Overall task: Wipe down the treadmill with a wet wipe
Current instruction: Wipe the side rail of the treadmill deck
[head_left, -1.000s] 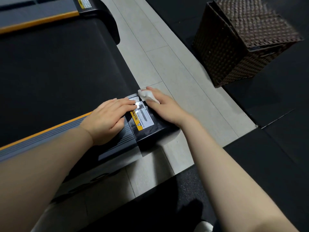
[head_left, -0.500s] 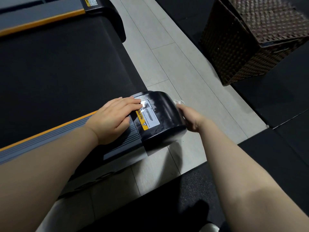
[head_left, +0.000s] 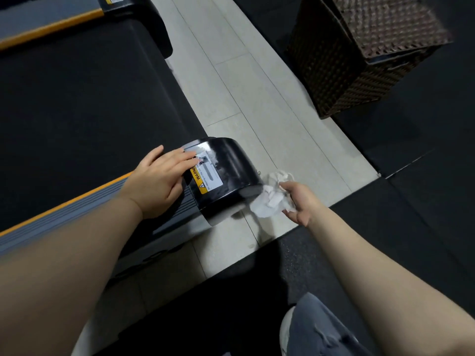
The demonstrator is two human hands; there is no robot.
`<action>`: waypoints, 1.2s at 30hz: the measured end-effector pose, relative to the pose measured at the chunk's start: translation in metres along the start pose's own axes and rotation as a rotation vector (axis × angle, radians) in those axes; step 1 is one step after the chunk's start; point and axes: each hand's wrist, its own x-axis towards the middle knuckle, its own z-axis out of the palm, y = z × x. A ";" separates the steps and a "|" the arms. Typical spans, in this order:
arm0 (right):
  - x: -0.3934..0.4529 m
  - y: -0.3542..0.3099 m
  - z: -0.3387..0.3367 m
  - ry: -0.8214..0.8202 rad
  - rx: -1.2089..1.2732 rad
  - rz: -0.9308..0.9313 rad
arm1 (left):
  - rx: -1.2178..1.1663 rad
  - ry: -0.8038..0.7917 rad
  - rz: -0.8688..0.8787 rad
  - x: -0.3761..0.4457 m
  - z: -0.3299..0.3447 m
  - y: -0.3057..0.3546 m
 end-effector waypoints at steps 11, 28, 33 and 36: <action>-0.176 -0.039 -0.060 0.140 0.192 -0.110 | 0.014 -0.479 -0.365 0.028 -0.076 0.108; -0.486 -0.226 -0.118 0.140 0.310 -0.259 | -1.327 -0.547 -0.705 0.120 -0.382 0.369; -0.545 -0.278 -0.125 0.028 0.222 -0.308 | -1.519 -0.525 -0.639 0.152 -0.457 0.403; -0.569 -0.310 -0.126 0.010 0.125 -0.352 | -1.482 -0.490 -0.578 0.165 -0.486 0.405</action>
